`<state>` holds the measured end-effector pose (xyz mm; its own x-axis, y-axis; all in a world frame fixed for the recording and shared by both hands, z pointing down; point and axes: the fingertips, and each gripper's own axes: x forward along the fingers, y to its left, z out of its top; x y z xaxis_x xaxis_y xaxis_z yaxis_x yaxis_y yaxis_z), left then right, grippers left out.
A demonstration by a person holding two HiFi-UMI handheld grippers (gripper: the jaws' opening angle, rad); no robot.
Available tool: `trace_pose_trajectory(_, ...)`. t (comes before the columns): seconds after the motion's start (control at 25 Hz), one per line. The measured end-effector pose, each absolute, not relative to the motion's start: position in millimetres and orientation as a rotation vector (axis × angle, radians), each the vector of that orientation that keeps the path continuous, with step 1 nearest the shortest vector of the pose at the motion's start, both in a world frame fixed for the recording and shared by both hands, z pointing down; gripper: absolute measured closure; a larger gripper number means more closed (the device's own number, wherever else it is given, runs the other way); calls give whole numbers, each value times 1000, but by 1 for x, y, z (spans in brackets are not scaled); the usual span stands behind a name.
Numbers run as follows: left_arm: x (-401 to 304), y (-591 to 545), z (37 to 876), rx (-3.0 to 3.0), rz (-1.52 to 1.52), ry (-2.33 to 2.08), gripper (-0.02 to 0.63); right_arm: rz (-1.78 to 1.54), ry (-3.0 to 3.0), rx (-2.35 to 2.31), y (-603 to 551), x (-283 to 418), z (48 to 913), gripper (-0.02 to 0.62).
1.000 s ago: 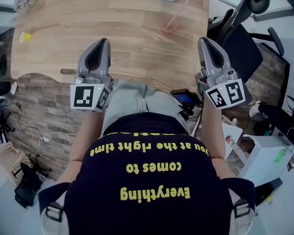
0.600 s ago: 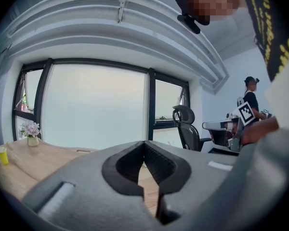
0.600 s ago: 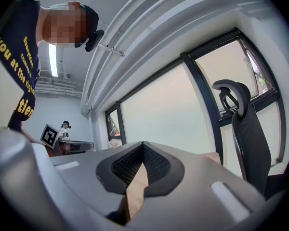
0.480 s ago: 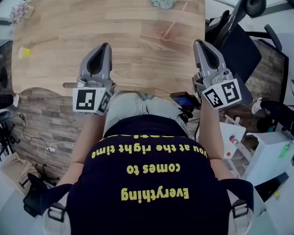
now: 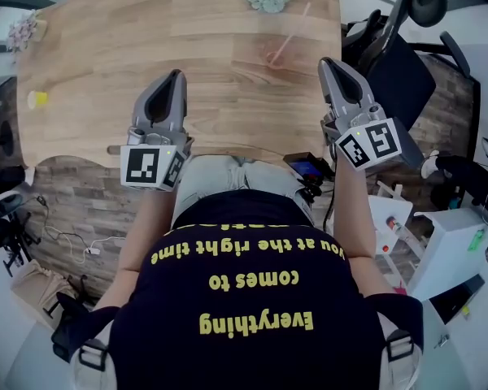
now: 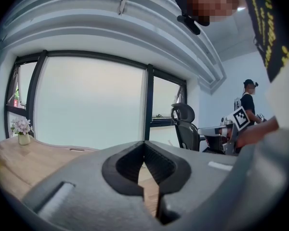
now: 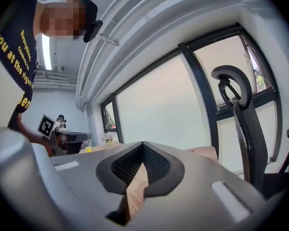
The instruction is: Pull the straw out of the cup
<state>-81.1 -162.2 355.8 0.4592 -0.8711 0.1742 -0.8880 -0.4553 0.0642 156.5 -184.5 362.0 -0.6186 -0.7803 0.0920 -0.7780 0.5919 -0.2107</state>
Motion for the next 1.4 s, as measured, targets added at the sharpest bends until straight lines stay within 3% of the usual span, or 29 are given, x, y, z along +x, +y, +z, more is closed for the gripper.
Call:
trace_pose_trajectory(0.28, -89, -175, 358, 2557, 178, -1530, 606, -429, 2819, -1382, -204, 148, 381, 586)
trace_pose_trajectory(0.36, -91, -179, 359, 2557, 176, -1521, 606, -450, 2830, -1390, -211, 146, 390, 540)
trace_pose_trajectory(1.4, -119, -188, 383, 2457, 208, -1564, 606, -863, 2779, -1472, -269, 136, 491, 479)
